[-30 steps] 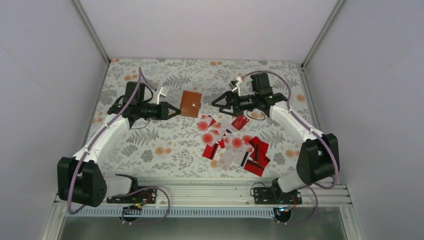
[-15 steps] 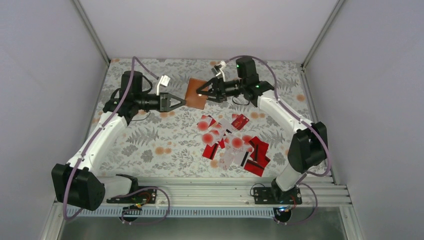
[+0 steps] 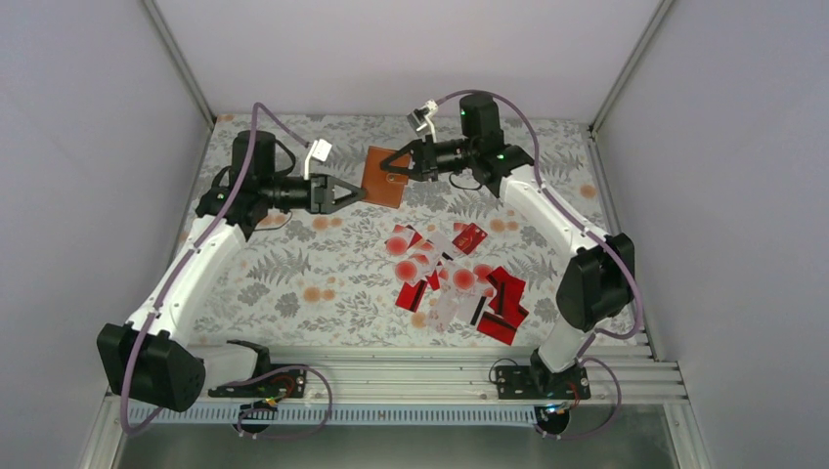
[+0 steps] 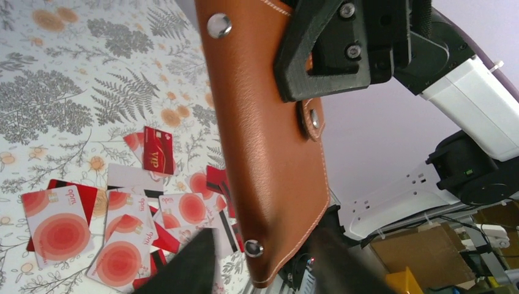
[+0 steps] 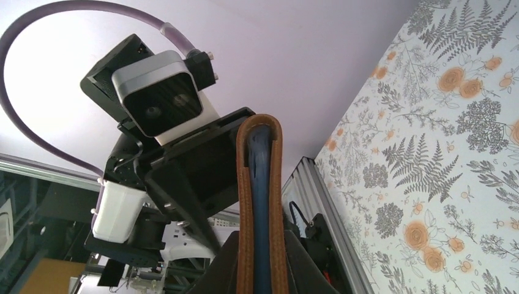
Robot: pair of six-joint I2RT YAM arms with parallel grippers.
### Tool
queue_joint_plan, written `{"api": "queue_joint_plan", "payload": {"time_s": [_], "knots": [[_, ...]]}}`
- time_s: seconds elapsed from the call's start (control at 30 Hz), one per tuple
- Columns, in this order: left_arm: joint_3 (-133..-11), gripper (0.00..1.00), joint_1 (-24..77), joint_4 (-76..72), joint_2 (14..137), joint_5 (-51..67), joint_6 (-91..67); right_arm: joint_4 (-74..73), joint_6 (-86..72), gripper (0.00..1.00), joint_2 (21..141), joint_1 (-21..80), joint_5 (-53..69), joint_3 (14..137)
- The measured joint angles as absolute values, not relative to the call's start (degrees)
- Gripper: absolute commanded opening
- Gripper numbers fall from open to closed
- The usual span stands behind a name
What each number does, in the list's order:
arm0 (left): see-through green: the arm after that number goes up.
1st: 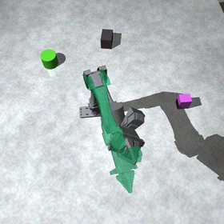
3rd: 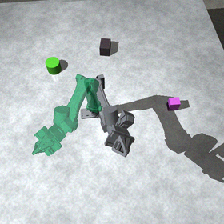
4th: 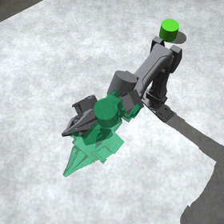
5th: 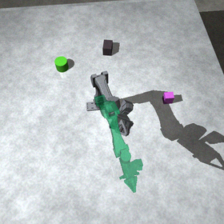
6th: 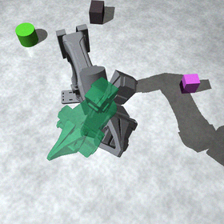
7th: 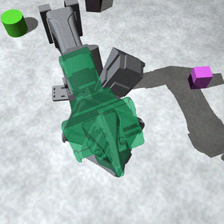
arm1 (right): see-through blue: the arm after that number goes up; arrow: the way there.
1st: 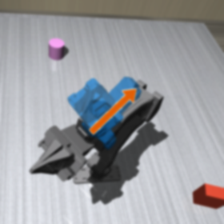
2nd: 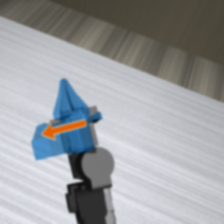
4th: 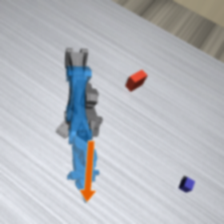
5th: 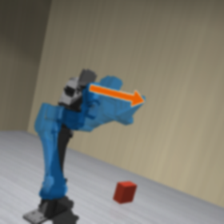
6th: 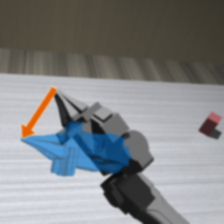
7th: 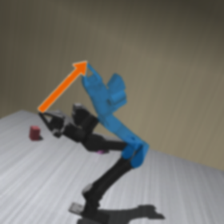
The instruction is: Put the credit cards into the card holder
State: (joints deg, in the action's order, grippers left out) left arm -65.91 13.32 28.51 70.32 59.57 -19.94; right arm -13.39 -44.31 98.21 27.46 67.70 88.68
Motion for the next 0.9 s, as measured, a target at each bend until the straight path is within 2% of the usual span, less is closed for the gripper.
{"api": "queue_joint_plan", "payload": {"time_s": [0.03, 0.07, 0.13, 0.2, 0.4, 0.63, 0.7, 0.77, 0.8, 0.83, 0.87, 0.9], "knots": [[-66.32, 0.78, 13.32, 28.69, 70.32, 59.55, -19.97, -13.61, -44.05, 0.04, 98.21, 27.49, 67.81, 88.86], [-66.81, 0.84, 13.32, 28.8, 70.28, 59.55, -19.92, -14.0, -43.55, 0.04, 98.21, 27.49, 67.96, 89.01], [-67.48, 0.87, 13.37, 28.75, 70.02, 59.53, -19.99, -14.66, -42.87, 0.04, 98.21, 27.49, 68.51, 89.1], [-67.83, 0.86, 13.37, 28.56, 69.71, 59.7, -19.88, -15.09, -42.26, 0.04, 98.21, 27.49, 69.23, 89.1], [-68.05, 0.73, 13.37, 25.67, 70.08, 62.92, -20.34, -16.08, -39.79, 0.04, 98.06, 27.51, 72.75, 89.12], [-68.12, 0.45, 14.31, 20.51, 71.99, 66.17, -23.27, -16.99, -37.28, 0.04, 97.89, 28.64, 75.96, 91.77], [-68.14, 0.3, 14.98, 19.38, 72.77, 66.63, -24.32, -17.15, -36.62, 0.04, 97.86, 29.3, 76.49, 93.1], [-68.36, 0.06, 15.75, 18.44, 73.32, 67.72, -25.12, -17.45, -35.77, 0.04, 97.86, 29.63, 76.36, 93.69], [-68.58, 0.03, 16.19, 18.04, 73.36, 67.85, -25.5, -17.8, -35.46, 0.05, 97.86, 29.63, 76.27, 93.69], [-68.71, 0.03, 16.64, 17.82, 73.38, 67.96, -25.71, -18.2, -35.09, 0.12, 97.86, 29.61, 76.16, 93.69], [-68.82, 0.02, 16.91, 17.82, 73.32, 67.85, -25.96, -18.52, -34.65, 0.29, 97.86, 29.54, 76.34, 93.69], [-68.84, 0.02, 16.95, 17.78, 73.25, 67.75, -26.06, -18.76, -34.22, 0.55, 97.86, 29.54, 76.29, 93.78]]}}
